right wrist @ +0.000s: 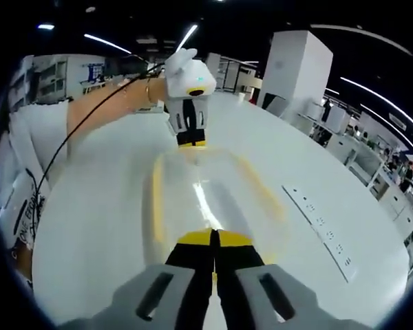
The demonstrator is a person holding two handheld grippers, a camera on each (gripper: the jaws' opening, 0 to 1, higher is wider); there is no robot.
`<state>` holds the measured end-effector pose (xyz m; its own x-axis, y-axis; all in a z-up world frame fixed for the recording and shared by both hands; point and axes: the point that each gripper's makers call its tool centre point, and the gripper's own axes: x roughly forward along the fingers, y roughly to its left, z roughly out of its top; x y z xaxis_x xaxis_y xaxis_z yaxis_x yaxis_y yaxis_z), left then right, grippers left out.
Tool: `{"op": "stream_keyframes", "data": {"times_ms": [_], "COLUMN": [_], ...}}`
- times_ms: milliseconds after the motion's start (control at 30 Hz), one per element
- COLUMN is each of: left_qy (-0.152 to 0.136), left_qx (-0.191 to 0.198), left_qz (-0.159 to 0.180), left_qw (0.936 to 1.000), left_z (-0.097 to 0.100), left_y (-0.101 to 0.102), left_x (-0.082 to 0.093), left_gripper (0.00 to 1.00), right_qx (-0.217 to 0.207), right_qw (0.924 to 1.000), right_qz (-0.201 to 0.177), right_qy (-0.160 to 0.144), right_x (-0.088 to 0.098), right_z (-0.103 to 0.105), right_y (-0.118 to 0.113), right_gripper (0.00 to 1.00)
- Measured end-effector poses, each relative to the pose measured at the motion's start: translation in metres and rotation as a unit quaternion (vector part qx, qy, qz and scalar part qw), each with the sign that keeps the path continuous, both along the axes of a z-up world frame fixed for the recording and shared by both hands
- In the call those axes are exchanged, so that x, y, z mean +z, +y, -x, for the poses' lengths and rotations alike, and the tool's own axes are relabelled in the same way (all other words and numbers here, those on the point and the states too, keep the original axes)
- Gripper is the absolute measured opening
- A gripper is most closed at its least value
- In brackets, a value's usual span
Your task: Snap each plastic latch of the storage box into its locked position after aligning the lid with the box until every specified latch is closed and the lid sits flush.
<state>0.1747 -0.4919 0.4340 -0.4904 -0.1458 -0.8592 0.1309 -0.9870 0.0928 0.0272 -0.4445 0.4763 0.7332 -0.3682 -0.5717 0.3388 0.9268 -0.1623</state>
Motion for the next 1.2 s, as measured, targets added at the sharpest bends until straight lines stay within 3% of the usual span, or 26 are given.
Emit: {"op": "stream_keyframes", "data": {"times_ms": [100, 200, 400, 467, 533, 633, 767, 867, 1067, 1200], "left_qy": [-0.007, 0.005, 0.078, 0.066, 0.071, 0.108, 0.187, 0.225, 0.249, 0.238], "left_qx": [0.001, 0.019, 0.067, 0.085, 0.122, 0.148, 0.133, 0.127, 0.122, 0.145], "left_qz": [0.01, -0.01, -0.008, 0.014, 0.032, 0.062, 0.059, 0.039, 0.015, 0.002], "left_qw": [0.9999, 0.9998, 0.9947, 0.9941, 0.9895, 0.9811, 0.9716, 0.9653, 0.9607, 0.9604], "left_z": [0.0, -0.002, -0.007, -0.018, -0.034, -0.041, -0.014, 0.007, 0.04, 0.055], "left_y": [0.002, 0.0, -0.006, -0.007, -0.015, -0.023, -0.01, 0.002, 0.018, 0.019], "left_x": [-0.001, 0.001, 0.022, 0.026, 0.034, 0.052, 0.079, 0.091, 0.091, 0.071], "left_gripper": [0.0, 0.0, 0.0, 0.0, 0.0, 0.0, 0.0, 0.0, 0.0, 0.0], "right_qx": [-0.004, -0.009, -0.027, -0.035, -0.041, -0.046, -0.047, -0.046, -0.032, -0.022], "right_qw": [0.9999, 0.9999, 0.9994, 0.9991, 0.999, 0.9989, 0.9984, 0.998, 0.9982, 0.999], "right_qz": [-0.005, -0.004, -0.014, -0.014, -0.009, 0.008, 0.025, 0.026, 0.018, -0.006], "right_qy": [-0.008, -0.012, -0.018, -0.019, -0.014, -0.001, 0.019, 0.035, 0.048, 0.037], "right_x": [0.0, 0.0, 0.0, 0.0, 0.002, 0.003, 0.004, 0.004, 0.004, 0.005], "right_z": [0.0, 0.0, 0.0, 0.0, 0.0, 0.001, -0.002, -0.004, -0.01, -0.016], "right_y": [0.001, 0.0, 0.0, -0.001, -0.004, -0.007, -0.007, -0.006, -0.004, -0.006], "right_gripper": [0.0, 0.0, 0.0, 0.0, 0.0, 0.0, 0.0, 0.0, 0.0, 0.0]}}
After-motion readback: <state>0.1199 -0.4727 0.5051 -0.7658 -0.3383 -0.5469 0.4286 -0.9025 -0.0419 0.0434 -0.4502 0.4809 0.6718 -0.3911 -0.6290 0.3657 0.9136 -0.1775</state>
